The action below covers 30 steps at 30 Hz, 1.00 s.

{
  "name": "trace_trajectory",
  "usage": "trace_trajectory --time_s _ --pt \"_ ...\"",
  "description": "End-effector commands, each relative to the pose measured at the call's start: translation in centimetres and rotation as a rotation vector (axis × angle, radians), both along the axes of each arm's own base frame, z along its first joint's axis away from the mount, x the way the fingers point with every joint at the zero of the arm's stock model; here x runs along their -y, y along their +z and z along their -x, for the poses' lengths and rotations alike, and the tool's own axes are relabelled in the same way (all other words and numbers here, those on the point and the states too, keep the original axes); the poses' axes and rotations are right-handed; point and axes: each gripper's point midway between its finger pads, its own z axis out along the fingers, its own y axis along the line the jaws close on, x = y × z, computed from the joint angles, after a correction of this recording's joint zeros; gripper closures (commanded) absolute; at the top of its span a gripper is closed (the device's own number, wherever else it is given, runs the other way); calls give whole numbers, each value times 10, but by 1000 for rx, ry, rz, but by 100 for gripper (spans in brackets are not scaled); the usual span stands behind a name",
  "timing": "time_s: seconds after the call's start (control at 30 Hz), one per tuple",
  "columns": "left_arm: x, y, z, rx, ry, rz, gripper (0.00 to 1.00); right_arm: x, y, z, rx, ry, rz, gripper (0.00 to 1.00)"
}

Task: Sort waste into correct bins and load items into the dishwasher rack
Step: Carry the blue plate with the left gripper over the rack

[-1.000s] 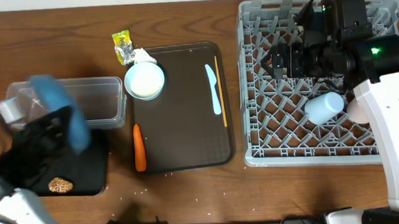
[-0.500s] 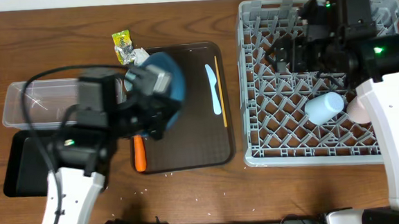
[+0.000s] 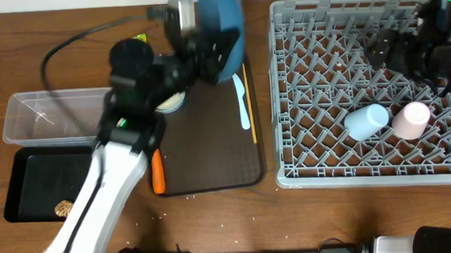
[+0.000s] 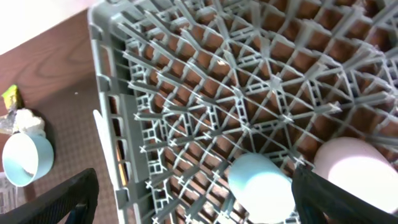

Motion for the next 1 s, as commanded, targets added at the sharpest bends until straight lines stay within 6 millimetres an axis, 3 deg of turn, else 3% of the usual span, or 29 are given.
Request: trace_trajectory --time_s 0.0,0.17,0.37,0.6,0.77,0.97 --pt "18 -8 -13 -189 -121 190 94 11 -1 3 -12 -39 -9 8" --pt "29 4 -28 -143 -238 426 94 37 -1 7 -16 -121 -14 8" --pt "54 -18 -37 -229 -311 472 94 61 -3 14 -26 -191 -16 7" --pt "94 -11 -12 -142 -362 443 94 87 -5 24 -40 -269 -8 7" --pt "123 -14 7 -109 -382 412 94 89 -8 30 -62 -280 -14 6" --pt "143 -16 23 -12 -384 362 94 88 -8 31 -68 -280 -16 6"
